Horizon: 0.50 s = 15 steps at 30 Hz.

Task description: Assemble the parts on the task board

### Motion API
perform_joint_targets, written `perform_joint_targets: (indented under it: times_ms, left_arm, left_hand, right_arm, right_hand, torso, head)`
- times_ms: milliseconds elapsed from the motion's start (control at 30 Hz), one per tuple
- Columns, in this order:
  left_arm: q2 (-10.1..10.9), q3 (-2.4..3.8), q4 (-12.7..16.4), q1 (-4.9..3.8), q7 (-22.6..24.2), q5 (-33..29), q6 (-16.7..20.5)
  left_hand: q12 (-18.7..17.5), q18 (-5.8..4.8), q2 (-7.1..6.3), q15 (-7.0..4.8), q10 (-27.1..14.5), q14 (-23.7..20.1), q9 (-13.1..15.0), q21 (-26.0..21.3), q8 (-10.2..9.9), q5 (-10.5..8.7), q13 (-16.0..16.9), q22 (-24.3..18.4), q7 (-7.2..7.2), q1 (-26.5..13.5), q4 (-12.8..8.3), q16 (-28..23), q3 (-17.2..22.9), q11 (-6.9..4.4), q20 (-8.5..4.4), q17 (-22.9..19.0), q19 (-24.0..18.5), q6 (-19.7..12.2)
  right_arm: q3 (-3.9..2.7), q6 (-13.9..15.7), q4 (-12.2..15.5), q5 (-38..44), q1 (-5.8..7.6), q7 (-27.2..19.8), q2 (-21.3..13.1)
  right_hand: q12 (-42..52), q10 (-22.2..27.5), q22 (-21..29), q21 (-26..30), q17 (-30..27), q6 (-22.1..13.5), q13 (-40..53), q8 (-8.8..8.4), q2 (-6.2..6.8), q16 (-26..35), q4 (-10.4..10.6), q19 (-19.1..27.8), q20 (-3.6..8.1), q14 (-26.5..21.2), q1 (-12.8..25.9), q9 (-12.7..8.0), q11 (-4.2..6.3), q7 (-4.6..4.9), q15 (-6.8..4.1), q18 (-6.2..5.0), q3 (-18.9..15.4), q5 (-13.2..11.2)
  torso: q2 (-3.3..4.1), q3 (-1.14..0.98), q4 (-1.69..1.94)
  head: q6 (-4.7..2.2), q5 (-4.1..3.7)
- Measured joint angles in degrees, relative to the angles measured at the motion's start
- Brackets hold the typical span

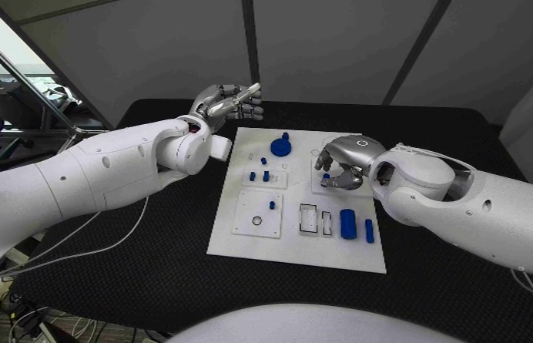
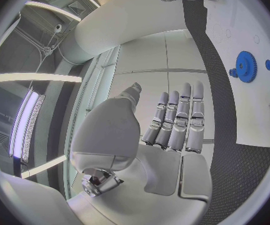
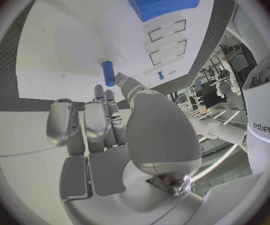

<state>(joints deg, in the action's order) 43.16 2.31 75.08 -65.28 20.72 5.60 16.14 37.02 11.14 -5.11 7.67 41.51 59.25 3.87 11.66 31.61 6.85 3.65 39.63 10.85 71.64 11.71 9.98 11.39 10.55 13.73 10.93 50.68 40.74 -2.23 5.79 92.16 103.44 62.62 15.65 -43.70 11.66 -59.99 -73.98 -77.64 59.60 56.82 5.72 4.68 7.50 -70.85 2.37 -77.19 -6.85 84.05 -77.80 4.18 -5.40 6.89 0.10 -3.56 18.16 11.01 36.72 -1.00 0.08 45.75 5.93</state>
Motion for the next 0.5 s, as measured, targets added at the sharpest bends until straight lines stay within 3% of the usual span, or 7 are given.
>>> perform_joint_targets:
  times_ms: [367,500]
  left_arm:
    - [0.1,0.00,0.0,0.00,0.0,0.0,-0.2]
    - [0.1,0.00,0.0,0.00,0.0,0.0,-0.2]
  left_hand:
    - [0.0,0.01,0.30,-0.20,0.0,0.6,0.0,-0.2,0.0,0.00,0.0,-0.6,0.00,0.3,0.0,-0.3,0.0,0.00,0.00,-0.2,0.4,0.0]
    - [0.0,0.01,0.30,0.00,0.0,0.8,0.0,-0.2,0.0,0.00,0.0,-0.7,0.00,0.3,0.0,-0.3,0.0,0.00,0.00,-0.2,0.4,0.0]
  right_arm:
    - [0.05,-3.6,-0.2,0.5,-0.02,-0.1,0.2]
    - [0.05,-4.3,-0.3,0.4,-0.02,-0.3,0.3]
  right_hand:
    - [0.9,-2.0,-0.4,0.0,-0.2,1.6,-0.2,0.64,-0.02,0.0,0.2,-0.4,0.43,0.0,0.0,0.2,0.89,0.55,0.00,0.00,0.9,-0.1]
    - [1.3,-3.6,-0.9,-0.6,0.1,2.1,-0.2,0.77,-0.64,0.0,0.0,-0.8,0.84,0.0,-0.6,0.2,1.23,0.63,-0.03,0.00,2.0,0.1]
  torso:
    - [-0.02,-0.01,-0.02]
    - [-0.05,-0.01,-0.02]
  head:
    - [0.06,0.08]
    - [0.09,0.12]
